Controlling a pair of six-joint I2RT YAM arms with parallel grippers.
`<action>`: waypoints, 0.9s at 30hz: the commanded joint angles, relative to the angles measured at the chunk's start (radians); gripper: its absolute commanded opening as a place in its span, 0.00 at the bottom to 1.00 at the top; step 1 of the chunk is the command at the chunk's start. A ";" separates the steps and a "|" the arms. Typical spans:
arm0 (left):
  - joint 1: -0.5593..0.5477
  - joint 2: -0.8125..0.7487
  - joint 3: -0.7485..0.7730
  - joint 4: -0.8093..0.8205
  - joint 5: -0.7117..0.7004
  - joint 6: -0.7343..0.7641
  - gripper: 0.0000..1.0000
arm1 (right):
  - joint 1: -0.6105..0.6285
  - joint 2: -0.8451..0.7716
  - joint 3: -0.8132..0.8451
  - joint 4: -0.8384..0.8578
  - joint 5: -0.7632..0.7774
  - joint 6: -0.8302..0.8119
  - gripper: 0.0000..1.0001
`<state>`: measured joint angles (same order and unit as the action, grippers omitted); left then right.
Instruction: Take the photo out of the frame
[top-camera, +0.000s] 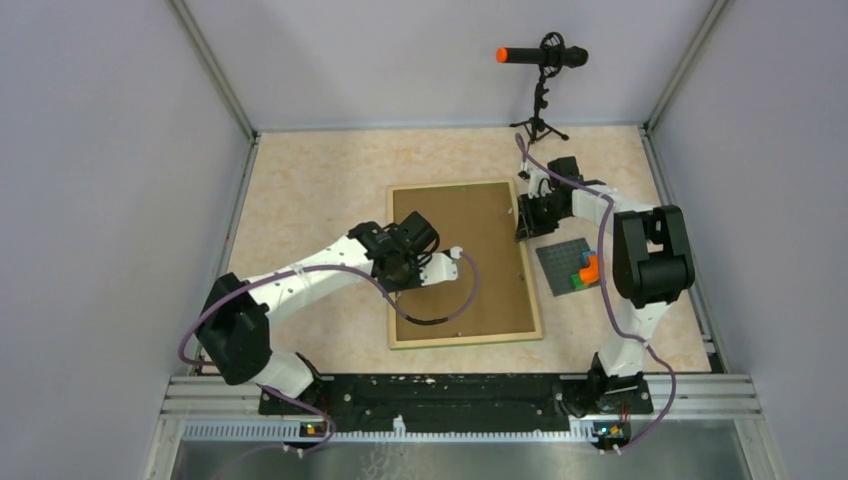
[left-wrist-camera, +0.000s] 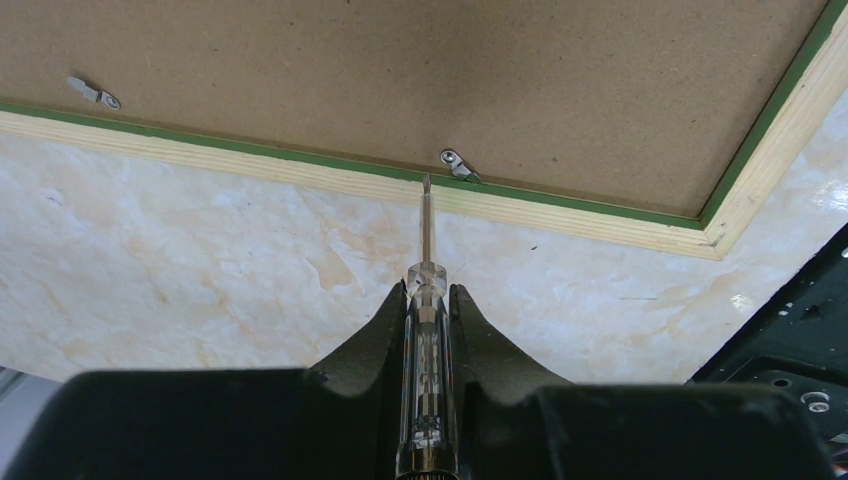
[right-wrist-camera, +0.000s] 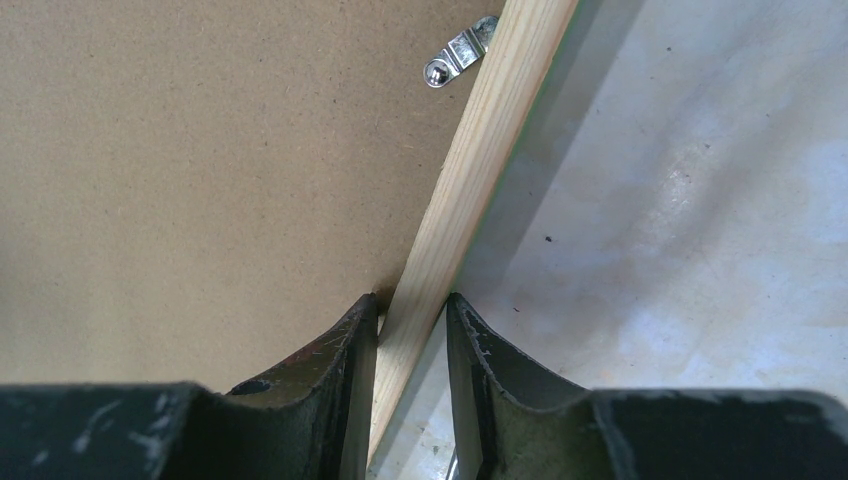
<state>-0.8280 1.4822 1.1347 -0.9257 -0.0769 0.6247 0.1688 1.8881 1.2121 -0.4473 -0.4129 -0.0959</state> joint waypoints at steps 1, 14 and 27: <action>-0.008 0.011 -0.015 0.028 -0.022 0.012 0.00 | 0.011 0.048 -0.010 -0.011 0.000 -0.021 0.30; -0.039 0.018 -0.044 0.007 -0.026 0.021 0.00 | 0.011 0.056 -0.006 -0.015 0.003 -0.021 0.30; -0.072 0.019 -0.009 -0.040 0.070 0.030 0.00 | 0.011 0.057 -0.004 -0.016 0.006 -0.019 0.29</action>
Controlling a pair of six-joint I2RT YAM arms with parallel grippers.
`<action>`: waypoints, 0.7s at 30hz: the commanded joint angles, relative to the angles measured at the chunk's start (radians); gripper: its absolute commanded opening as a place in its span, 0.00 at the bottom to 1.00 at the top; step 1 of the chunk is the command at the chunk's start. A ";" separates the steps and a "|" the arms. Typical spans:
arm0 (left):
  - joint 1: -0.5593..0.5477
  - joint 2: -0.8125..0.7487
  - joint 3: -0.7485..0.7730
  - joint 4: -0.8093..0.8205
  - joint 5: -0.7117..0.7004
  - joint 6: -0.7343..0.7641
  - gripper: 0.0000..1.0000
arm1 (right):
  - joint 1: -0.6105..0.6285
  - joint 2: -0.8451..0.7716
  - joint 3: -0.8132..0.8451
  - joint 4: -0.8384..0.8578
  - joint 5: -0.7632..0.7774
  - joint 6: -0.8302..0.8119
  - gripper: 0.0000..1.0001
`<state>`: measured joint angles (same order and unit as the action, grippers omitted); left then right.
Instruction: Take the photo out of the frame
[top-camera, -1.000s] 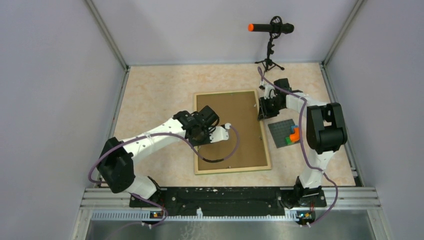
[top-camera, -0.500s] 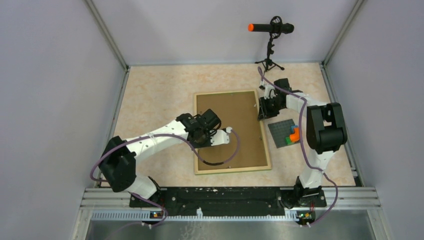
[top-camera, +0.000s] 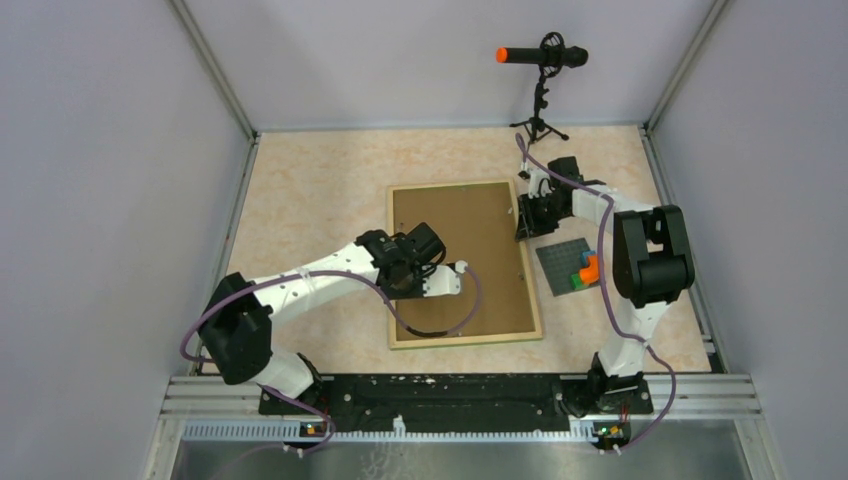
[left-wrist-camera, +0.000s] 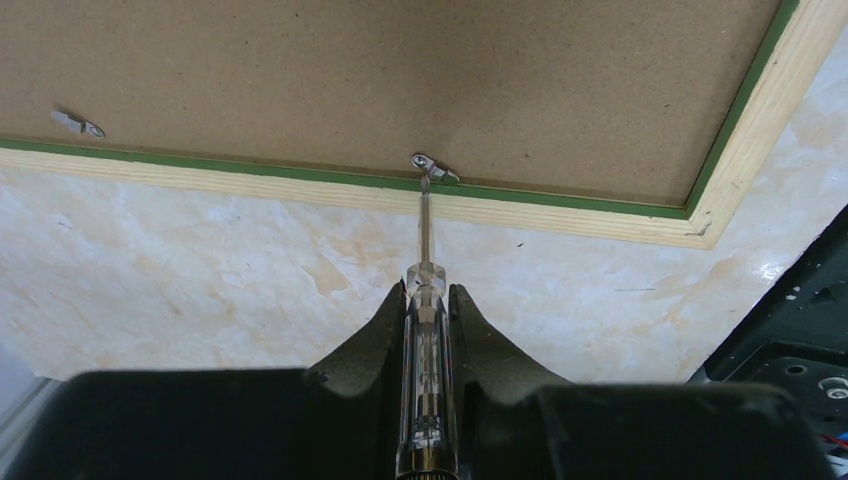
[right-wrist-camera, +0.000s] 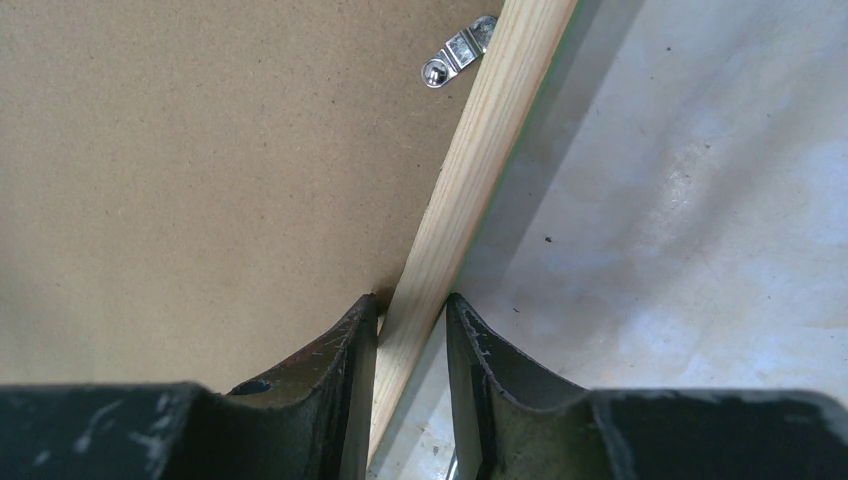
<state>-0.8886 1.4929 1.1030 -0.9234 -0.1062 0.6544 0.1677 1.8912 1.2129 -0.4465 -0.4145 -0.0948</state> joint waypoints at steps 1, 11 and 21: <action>-0.011 0.008 0.025 -0.044 0.101 0.000 0.00 | 0.012 0.055 -0.004 -0.017 0.008 -0.019 0.29; -0.012 0.010 0.024 -0.031 0.180 -0.015 0.00 | 0.012 0.057 -0.003 -0.018 0.009 -0.019 0.29; -0.012 -0.003 -0.001 0.076 0.068 -0.065 0.00 | 0.012 0.059 -0.001 -0.021 0.006 -0.019 0.29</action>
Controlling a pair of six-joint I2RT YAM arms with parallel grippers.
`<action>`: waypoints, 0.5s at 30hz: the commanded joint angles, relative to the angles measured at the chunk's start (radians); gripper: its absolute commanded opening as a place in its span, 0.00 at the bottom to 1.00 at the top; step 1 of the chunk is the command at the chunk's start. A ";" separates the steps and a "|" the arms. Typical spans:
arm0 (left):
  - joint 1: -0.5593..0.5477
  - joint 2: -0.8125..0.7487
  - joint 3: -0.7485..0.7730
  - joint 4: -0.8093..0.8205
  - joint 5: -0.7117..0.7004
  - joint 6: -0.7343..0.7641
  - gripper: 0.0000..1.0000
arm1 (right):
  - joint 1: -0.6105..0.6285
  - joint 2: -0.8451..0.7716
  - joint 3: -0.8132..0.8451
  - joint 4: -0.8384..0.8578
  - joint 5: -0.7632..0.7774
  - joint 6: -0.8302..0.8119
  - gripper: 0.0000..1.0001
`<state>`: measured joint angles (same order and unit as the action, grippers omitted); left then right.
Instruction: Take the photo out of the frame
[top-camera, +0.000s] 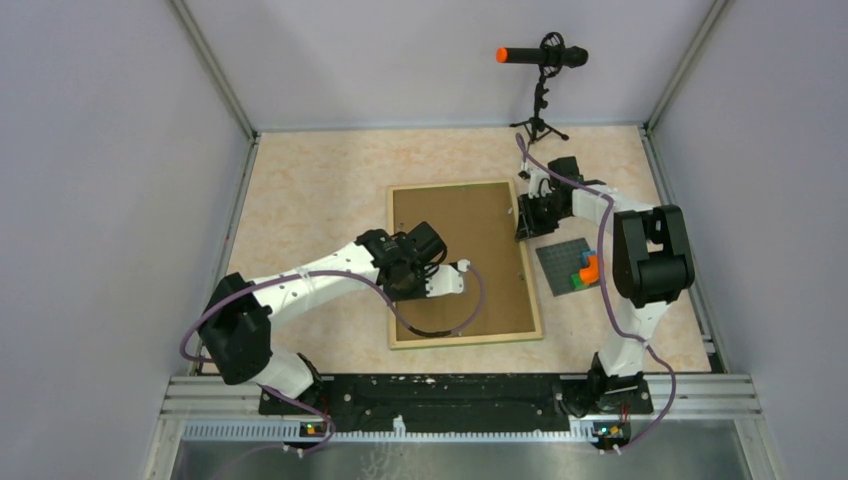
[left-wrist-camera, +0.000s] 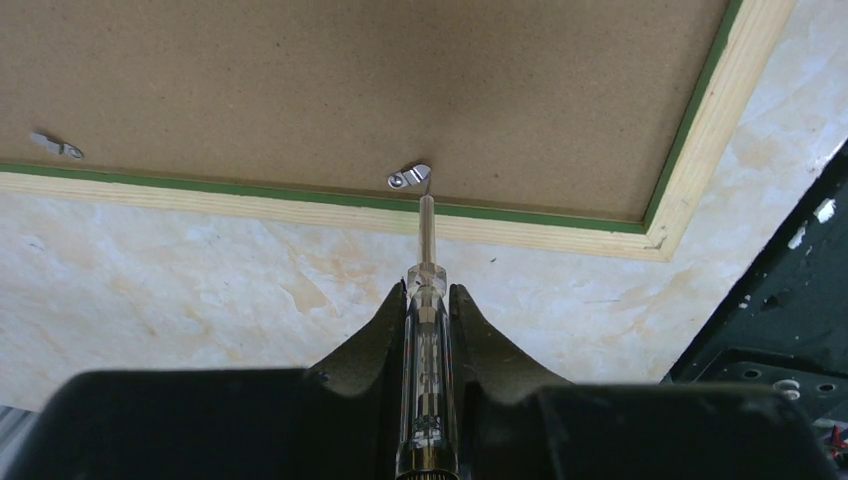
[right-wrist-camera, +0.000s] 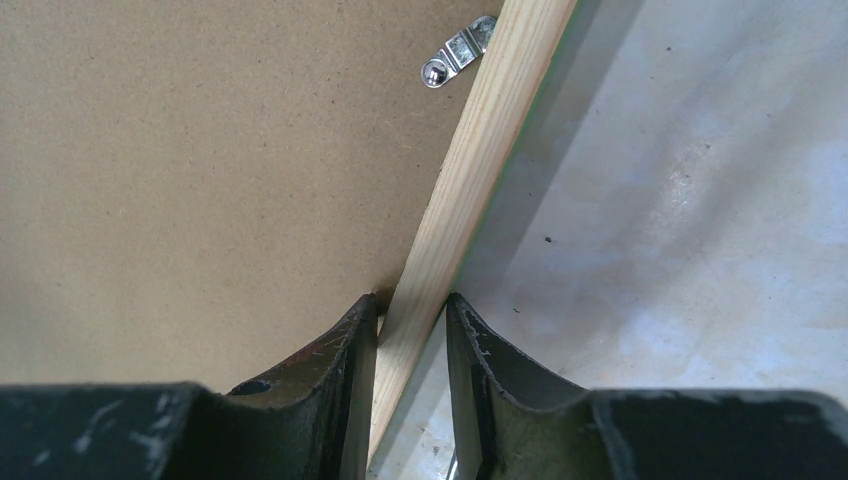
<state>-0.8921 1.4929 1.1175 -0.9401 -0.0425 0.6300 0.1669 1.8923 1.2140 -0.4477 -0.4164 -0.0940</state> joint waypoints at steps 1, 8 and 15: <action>-0.008 -0.002 -0.017 0.112 -0.006 -0.046 0.00 | 0.013 0.058 -0.004 -0.020 0.008 -0.020 0.29; -0.007 0.011 -0.009 0.175 -0.032 -0.075 0.00 | 0.013 0.058 -0.004 -0.023 0.005 -0.021 0.29; -0.007 -0.011 0.041 0.175 0.021 -0.070 0.00 | 0.013 0.046 0.010 -0.036 -0.023 -0.014 0.30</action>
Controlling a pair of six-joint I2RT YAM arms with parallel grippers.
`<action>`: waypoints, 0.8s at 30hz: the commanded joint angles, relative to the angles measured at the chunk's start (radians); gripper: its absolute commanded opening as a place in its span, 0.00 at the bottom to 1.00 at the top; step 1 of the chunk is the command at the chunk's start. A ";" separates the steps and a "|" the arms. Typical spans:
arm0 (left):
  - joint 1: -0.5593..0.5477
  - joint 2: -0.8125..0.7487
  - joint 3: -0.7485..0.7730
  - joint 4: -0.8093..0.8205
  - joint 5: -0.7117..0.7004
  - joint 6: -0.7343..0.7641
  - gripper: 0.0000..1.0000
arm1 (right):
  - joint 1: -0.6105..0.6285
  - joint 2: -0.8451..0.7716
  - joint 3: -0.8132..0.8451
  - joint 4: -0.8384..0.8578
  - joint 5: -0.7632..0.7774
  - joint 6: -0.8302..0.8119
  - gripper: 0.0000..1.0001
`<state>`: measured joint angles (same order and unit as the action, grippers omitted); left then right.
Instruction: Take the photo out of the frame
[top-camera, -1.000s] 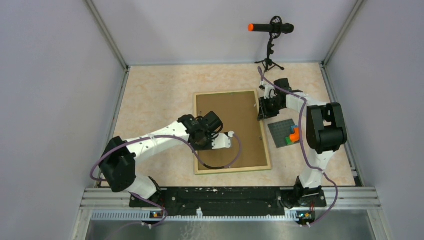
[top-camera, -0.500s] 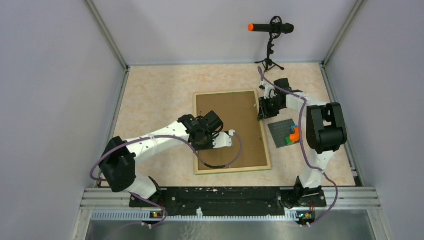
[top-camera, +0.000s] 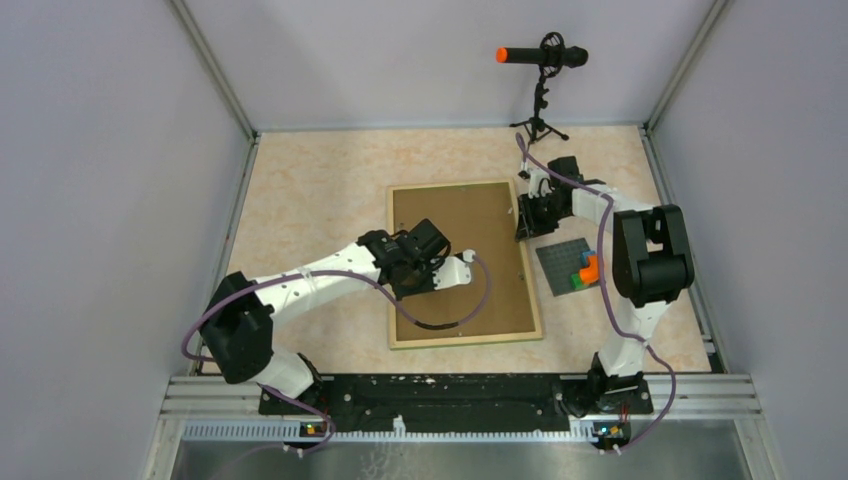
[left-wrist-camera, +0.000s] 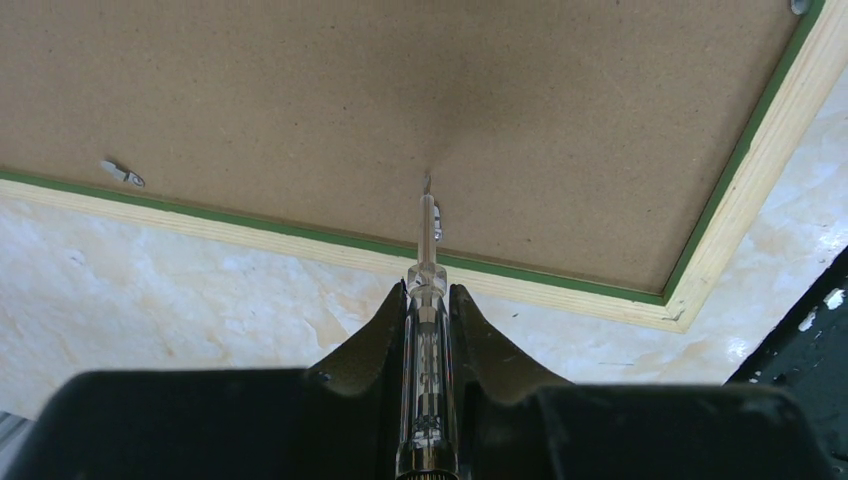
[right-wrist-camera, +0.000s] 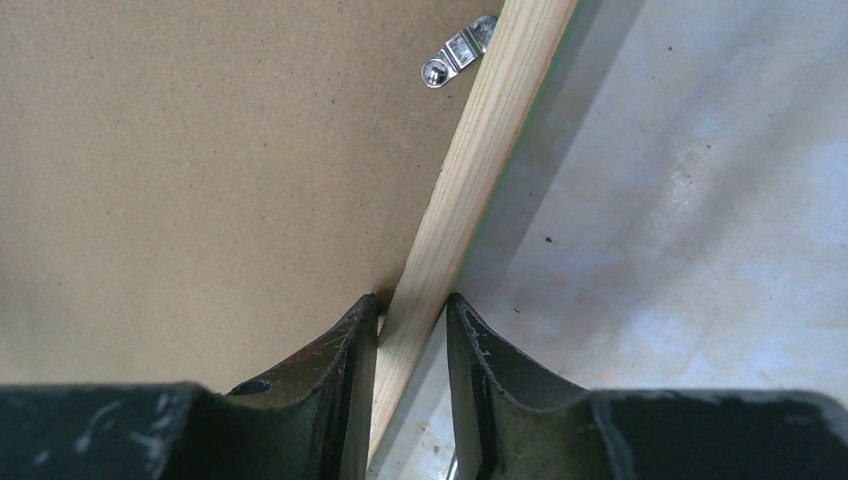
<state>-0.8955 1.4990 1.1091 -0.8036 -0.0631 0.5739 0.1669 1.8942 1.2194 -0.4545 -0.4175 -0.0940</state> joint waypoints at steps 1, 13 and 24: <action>-0.003 -0.021 0.061 0.044 0.053 -0.013 0.00 | 0.012 0.037 0.005 -0.031 -0.030 -0.007 0.30; -0.006 0.115 0.269 0.229 0.309 -0.035 0.00 | 0.003 0.011 -0.021 -0.029 -0.110 0.007 0.30; -0.102 0.325 0.497 0.238 0.269 -0.034 0.00 | -0.001 0.029 -0.016 -0.028 -0.127 0.005 0.30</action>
<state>-0.9470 1.7893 1.5330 -0.5983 0.2184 0.5282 0.1627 1.8973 1.2110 -0.4603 -0.4824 -0.0853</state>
